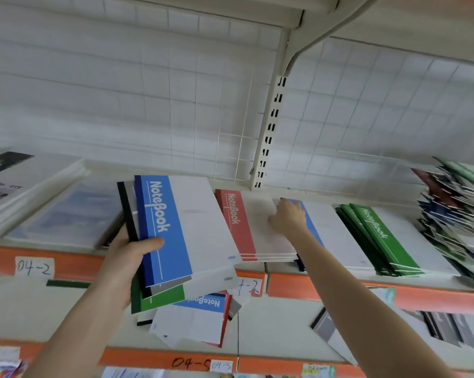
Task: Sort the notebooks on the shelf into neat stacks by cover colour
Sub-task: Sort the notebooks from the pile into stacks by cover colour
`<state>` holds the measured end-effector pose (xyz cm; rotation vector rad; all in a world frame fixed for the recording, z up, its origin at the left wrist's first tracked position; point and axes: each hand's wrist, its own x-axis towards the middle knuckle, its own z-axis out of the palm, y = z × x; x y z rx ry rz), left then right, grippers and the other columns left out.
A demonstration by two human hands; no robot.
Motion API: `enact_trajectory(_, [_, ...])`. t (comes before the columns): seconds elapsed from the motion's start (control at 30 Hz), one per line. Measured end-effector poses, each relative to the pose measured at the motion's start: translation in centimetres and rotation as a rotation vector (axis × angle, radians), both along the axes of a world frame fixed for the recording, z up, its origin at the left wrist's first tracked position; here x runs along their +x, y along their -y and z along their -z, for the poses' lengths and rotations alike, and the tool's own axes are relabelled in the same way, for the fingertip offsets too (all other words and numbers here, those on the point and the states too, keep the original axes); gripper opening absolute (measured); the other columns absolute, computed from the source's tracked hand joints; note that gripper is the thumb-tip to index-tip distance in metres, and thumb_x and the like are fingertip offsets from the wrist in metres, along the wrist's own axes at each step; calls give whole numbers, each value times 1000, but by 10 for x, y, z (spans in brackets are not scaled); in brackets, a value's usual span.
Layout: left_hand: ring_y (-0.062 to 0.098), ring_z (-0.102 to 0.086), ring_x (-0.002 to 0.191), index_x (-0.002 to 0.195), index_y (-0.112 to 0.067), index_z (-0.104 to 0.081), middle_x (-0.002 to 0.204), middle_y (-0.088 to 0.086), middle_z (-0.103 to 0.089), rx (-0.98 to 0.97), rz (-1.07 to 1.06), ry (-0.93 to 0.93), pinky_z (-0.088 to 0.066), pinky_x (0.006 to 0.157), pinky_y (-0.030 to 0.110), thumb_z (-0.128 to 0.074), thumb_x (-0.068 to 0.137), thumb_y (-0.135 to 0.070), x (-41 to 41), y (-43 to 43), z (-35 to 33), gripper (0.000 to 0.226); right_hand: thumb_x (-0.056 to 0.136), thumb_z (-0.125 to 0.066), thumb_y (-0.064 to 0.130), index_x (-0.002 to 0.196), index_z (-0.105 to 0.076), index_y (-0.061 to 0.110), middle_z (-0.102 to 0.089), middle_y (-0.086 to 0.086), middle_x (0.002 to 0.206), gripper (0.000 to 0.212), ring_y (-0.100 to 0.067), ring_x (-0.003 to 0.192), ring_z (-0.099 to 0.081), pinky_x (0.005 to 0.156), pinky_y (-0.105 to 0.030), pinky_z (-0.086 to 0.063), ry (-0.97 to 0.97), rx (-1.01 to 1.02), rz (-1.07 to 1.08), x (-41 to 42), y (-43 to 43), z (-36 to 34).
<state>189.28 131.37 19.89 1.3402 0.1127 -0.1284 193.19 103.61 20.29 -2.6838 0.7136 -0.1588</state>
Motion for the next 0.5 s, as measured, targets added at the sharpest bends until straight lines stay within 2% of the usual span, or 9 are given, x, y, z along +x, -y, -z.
enact_trajectory(0.07, [17, -63, 82, 107, -20, -59, 93, -2, -67, 1, 29, 25, -44, 63, 29, -57, 84, 7, -2, 11, -3, 36, 95, -46, 25, 119, -52, 1, -46, -19, 122, 33, -33, 118, -39, 94, -36, -35, 103, -54, -49, -9, -6, -1])
enact_trajectory(0.1, [16, -63, 82, 102, -23, -59, 93, -3, -67, 0, 39, 36, -45, 63, 28, -59, 84, 6, -3, 16, -4, 35, 97, -43, 27, 109, -57, 2, -51, -17, 112, 31, -30, 108, -45, 89, -35, -36, 215, 20, -80, -16, -11, -5])
enact_trajectory(0.17, [15, -63, 83, 101, -25, -59, 93, -5, -67, 1, 56, 52, -45, 63, 28, -62, 83, 4, -4, 29, -5, 34, 98, -38, 29, 77, -56, 7, -54, -8, 77, 36, -20, 71, -50, 68, -31, -39, 337, 418, -114, -29, -21, -16])
enact_trajectory(0.2, [15, -63, 83, 104, -23, -58, 93, -5, -67, 4, 67, 54, -45, 63, 27, -63, 82, 3, -5, 36, -6, 35, 97, -39, 34, 72, -53, 9, -51, -5, 68, 38, -17, 60, -47, 60, -28, -38, 294, 619, -112, -36, -24, -22])
enact_trajectory(0.23, [15, -63, 83, 107, -22, -57, 93, -5, -67, 3, 79, 56, -45, 62, 27, -64, 82, 2, -6, 44, -7, 36, 95, -43, 39, 72, -52, 10, -49, -3, 65, 38, -15, 57, -46, 55, -24, -37, 214, 717, -113, -43, -27, -27])
enact_trajectory(0.3, [13, -63, 79, 105, -23, -55, 91, -6, -66, -5, 97, 60, -43, 59, 26, -65, 82, 1, -8, 60, -8, 36, 87, -58, 44, 77, -51, 12, -49, 2, 68, 34, -12, 58, -48, 47, -18, -38, 94, 662, -146, -54, -25, -28])
enact_trajectory(0.37, [13, -63, 81, 107, -23, -55, 92, -6, -67, -8, 114, 64, -44, 60, 26, -66, 83, -2, -10, 75, -7, 34, 82, -67, 37, 92, -54, 10, -58, 2, 82, 32, -11, 66, -55, 39, -18, -42, 107, 624, -119, -61, -18, -26])
enact_trajectory(0.43, [17, -64, 87, 110, -24, -56, 95, -4, -67, -18, 138, 59, -46, 64, 29, -64, 86, -12, -11, 89, -6, 28, 83, -67, 30, 100, -55, 7, -62, -4, 95, 31, -16, 72, -58, 42, -20, -44, 147, 651, -52, -67, -5, -22])
enact_trajectory(0.5, [17, -63, 86, 111, -26, -55, 94, -4, -66, -8, 147, 58, -46, 63, 29, -60, 90, -17, -12, 101, -5, 23, 85, -62, 24, 98, -49, 10, -58, -4, 92, 23, -21, 77, -55, 54, -23, -45, 194, 646, 44, -75, 14, -19])
